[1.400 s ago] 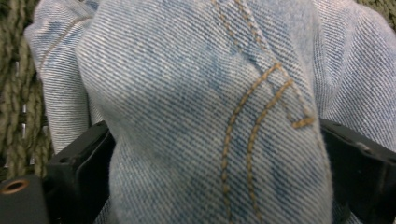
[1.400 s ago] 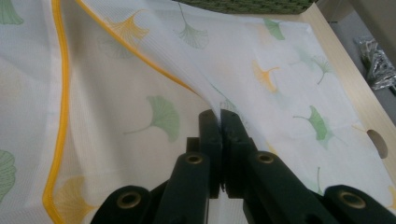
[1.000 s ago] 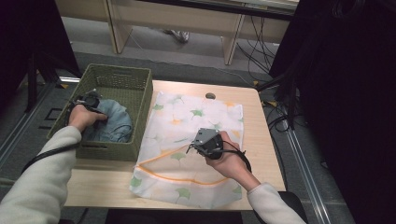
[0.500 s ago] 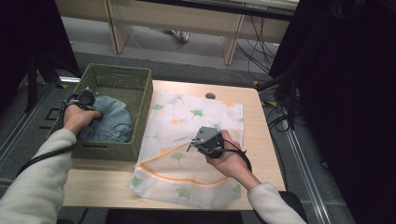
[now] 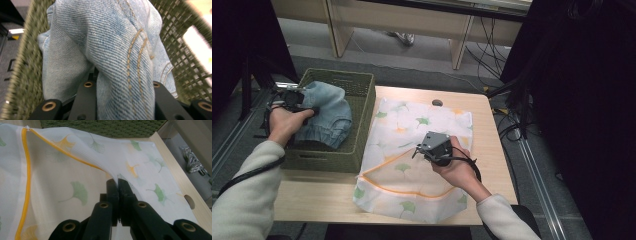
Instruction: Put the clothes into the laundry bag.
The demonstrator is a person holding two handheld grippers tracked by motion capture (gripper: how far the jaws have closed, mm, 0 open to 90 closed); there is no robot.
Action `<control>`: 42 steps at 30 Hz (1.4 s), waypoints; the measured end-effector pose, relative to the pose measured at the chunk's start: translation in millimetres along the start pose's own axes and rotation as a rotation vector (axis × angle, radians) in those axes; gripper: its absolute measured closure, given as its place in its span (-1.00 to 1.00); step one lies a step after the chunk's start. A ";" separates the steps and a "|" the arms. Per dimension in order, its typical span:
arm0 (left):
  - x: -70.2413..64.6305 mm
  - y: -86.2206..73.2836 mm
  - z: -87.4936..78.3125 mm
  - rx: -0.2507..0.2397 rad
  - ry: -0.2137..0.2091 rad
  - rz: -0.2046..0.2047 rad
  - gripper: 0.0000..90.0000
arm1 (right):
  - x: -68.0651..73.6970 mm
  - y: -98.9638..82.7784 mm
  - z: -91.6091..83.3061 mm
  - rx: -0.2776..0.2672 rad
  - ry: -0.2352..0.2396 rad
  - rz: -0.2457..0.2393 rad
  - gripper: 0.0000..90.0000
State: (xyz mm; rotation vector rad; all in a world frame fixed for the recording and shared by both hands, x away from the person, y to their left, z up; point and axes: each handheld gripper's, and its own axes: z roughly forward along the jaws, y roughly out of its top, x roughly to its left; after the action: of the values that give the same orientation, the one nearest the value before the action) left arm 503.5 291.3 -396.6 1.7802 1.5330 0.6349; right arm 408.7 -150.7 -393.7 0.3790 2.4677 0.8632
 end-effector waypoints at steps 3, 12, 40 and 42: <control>-2.5 5.7 -14.0 -0.041 -0.018 -0.004 0.60 | -1.3 1.7 -0.6 -0.006 -0.006 0.005 0.99; -19.9 11.1 -68.6 -0.175 -0.121 0.014 0.60 | -6.4 6.6 -1.7 -0.024 -0.021 0.012 0.99; -111.1 -38.8 -196.0 -0.306 -0.478 0.239 0.60 | -12.4 24.8 -6.1 -0.096 -0.058 0.035 0.99; -119.0 -43.9 -199.6 -0.298 -0.513 0.251 0.60 | -11.8 25.9 -7.0 -0.096 -0.058 0.056 0.99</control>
State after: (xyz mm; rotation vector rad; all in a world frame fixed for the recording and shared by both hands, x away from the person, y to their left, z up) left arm 304.9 214.5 -293.7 1.7401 0.8354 0.4460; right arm 417.3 -139.3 -368.0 0.4342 2.3620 0.9759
